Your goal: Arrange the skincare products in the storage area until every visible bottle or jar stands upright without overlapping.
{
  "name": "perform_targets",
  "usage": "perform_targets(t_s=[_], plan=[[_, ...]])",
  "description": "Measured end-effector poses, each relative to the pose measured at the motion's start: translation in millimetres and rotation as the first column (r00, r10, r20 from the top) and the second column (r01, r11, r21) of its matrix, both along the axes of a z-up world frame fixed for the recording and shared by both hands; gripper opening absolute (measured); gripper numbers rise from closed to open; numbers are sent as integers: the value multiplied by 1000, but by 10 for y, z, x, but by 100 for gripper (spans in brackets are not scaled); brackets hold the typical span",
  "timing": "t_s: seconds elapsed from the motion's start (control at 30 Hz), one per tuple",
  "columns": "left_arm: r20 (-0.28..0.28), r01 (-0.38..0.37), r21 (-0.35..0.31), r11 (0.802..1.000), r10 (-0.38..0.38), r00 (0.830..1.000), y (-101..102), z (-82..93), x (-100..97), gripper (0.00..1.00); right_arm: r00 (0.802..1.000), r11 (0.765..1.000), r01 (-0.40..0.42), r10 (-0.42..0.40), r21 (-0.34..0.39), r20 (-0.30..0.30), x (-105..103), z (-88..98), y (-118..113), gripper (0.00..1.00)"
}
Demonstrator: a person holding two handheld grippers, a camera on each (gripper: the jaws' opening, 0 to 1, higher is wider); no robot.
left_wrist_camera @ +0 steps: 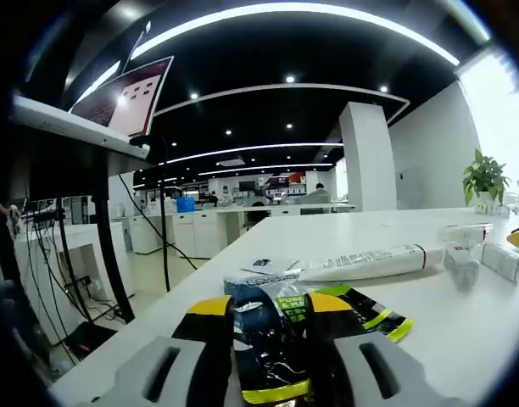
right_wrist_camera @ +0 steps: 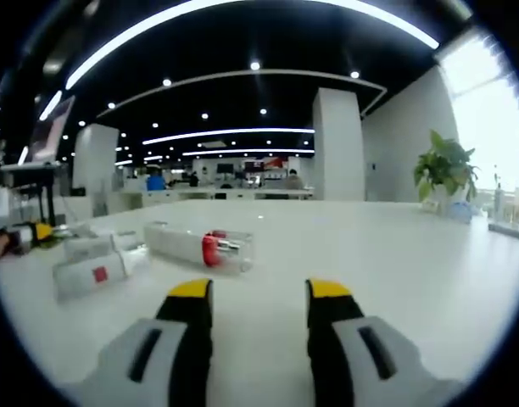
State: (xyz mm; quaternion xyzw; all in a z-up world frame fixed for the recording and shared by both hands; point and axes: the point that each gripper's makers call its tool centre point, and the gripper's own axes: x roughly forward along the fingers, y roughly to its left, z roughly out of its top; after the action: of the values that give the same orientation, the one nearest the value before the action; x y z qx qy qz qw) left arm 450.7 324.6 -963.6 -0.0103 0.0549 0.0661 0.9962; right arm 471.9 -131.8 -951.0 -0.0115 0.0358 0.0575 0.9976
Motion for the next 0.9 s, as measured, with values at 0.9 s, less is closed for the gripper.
perform_targets(t_s=[0.9], plan=[[-1, -10, 33, 999, 11, 1000, 27, -3, -4, 34, 1000, 1000, 21, -21, -8, -1, -10, -1, -43, 42]])
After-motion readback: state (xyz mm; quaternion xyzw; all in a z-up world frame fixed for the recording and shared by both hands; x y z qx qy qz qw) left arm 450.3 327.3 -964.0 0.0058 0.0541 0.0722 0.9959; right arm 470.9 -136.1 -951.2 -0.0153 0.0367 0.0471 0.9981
